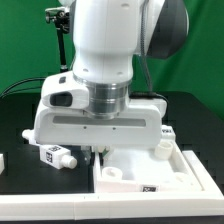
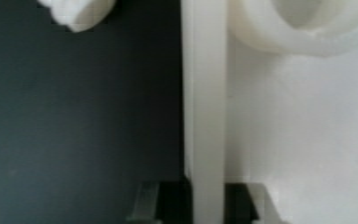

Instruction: Assemble one leg

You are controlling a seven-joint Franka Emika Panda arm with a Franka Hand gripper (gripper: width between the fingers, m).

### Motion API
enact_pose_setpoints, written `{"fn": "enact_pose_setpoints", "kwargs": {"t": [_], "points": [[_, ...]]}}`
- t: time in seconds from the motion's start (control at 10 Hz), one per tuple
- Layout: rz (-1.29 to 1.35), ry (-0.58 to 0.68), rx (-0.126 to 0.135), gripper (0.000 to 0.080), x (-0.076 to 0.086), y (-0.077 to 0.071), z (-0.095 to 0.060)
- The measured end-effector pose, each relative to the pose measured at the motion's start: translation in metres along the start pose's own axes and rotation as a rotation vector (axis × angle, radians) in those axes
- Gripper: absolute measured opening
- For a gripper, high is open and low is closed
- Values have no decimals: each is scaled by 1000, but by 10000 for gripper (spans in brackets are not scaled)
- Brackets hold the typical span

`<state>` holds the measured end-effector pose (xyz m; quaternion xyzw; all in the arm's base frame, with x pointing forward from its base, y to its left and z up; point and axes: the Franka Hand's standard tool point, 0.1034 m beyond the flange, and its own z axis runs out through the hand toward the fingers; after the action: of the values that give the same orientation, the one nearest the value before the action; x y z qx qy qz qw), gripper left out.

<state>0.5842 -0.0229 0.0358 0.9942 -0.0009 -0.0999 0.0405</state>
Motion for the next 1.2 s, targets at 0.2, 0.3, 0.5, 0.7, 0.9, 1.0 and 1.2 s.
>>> {"fn": "enact_pose_setpoints", "kwargs": {"t": [0.2,0.3,0.5,0.7,0.9,1.0,1.2], "points": [[36,28,8,50,0,-2,6],[30,48,2,51,2,-4,14],[31,53,1,51,3,-4,19],[33,53,-2,54,4,-5,22],[32,52,-2,137,4,-4,22],[32,52,-2,276,4,-4,22],[32,52,-2,411,4,-4,22]]}}
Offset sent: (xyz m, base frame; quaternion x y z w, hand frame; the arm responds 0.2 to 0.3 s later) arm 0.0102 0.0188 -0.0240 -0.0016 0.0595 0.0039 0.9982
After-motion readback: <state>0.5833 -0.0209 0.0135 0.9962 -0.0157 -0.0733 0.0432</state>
